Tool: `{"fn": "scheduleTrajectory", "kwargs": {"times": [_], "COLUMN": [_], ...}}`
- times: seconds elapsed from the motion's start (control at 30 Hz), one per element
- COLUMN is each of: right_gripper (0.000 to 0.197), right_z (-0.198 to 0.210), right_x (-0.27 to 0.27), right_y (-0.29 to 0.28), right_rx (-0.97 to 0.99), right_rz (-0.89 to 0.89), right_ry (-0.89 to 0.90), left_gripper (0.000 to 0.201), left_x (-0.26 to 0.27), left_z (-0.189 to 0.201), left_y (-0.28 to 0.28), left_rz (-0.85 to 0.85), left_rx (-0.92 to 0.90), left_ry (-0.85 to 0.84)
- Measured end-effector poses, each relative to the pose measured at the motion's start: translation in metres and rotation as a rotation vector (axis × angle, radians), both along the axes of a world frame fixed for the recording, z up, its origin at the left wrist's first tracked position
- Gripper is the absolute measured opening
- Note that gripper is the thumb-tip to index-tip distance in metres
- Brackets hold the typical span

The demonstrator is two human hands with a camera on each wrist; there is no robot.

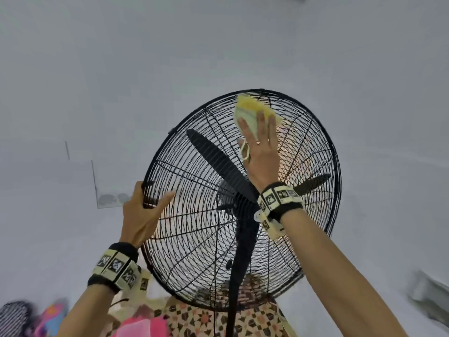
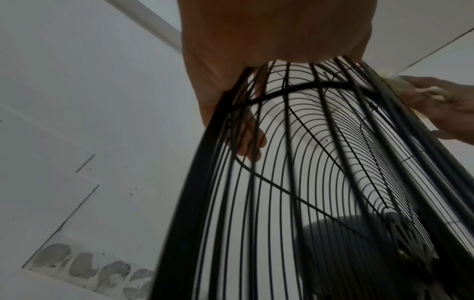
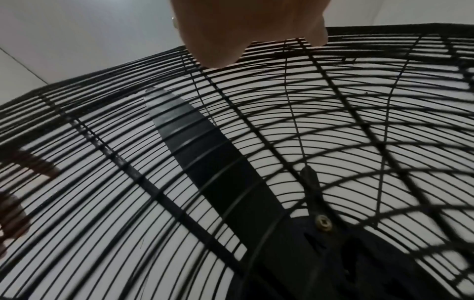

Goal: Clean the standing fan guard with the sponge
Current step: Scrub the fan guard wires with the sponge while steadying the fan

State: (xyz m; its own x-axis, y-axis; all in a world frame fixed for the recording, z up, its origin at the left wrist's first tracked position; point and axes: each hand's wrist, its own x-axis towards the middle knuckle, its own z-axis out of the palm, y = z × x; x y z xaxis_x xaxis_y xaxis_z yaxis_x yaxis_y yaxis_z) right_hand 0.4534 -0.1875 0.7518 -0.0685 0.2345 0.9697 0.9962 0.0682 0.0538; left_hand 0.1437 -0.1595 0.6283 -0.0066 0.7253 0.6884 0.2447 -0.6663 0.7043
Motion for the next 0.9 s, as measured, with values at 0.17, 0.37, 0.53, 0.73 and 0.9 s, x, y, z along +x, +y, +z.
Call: {"fn": "scheduleTrajectory", "kwargs": {"times": [0.17,0.37,0.53,0.73,0.9], "right_gripper": [0.057,0.063,0.069,0.067,0.074], "right_z": [0.014,0.024,0.038,0.040,0.030], "right_x": [0.004,0.002,0.001,-0.005,-0.009], "right_y": [0.020,0.031,0.043,0.030,0.017], "right_rx": [-0.106,-0.205,-0.322,-0.328,-0.285], "right_rz": [-0.044,-0.048,-0.044,-0.013,0.037], "right_ry": [0.029,0.062,0.097,0.162,0.169], "left_gripper": [0.065,0.066,0.064,0.075,0.082], "left_x": [0.004,0.003,0.007,0.009,-0.001], "left_z": [0.014,0.024,0.043,0.042,0.013], "left_y": [0.020,0.036,0.038,0.031,0.010], "left_rz": [-0.011,-0.041,-0.061,-0.007,-0.123], "left_rx": [-0.039,-0.153,-0.218,-0.191,-0.190], "left_ry": [0.049,0.022,0.015,0.067,-0.062]}}
